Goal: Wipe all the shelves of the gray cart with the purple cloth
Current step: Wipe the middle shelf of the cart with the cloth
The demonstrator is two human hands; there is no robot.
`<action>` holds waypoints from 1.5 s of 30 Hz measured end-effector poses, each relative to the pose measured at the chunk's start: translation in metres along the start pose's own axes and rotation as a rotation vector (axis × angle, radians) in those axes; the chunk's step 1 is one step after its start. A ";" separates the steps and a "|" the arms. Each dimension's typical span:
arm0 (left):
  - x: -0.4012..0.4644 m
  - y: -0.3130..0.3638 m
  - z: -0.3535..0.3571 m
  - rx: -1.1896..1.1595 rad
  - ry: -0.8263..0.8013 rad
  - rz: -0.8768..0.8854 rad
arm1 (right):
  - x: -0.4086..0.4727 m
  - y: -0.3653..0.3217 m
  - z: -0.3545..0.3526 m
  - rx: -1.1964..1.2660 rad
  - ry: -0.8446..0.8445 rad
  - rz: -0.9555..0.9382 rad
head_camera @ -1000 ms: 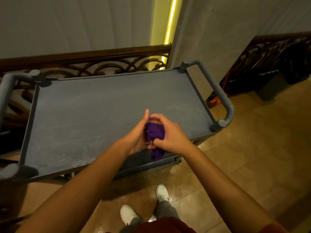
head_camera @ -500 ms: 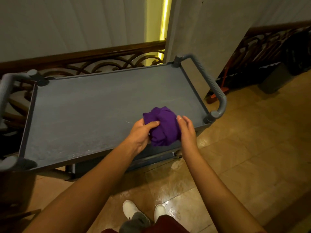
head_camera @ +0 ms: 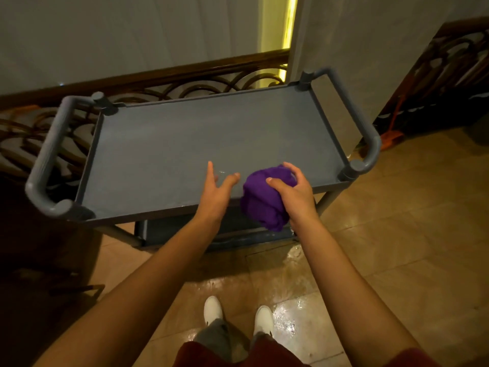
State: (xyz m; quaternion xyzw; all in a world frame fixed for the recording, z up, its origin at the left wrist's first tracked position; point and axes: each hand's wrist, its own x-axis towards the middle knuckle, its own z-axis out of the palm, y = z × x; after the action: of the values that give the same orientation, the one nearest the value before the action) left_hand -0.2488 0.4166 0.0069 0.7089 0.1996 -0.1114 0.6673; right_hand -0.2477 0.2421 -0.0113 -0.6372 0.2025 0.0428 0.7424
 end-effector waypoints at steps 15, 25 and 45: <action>-0.039 -0.041 -0.072 -0.055 -0.273 -0.030 | -0.077 0.076 0.074 0.023 0.024 -0.004; -0.033 -0.049 -0.124 -0.227 -0.355 -0.067 | -0.118 0.106 0.114 0.548 -0.131 0.165; 0.031 -0.173 -0.032 0.445 -0.308 0.127 | -0.039 0.193 0.035 0.192 0.146 0.185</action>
State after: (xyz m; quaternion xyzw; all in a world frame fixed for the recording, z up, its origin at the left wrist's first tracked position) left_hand -0.2991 0.4581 -0.1599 0.8237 0.0217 -0.2171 0.5233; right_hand -0.3365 0.3186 -0.1731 -0.5432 0.3168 0.0451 0.7762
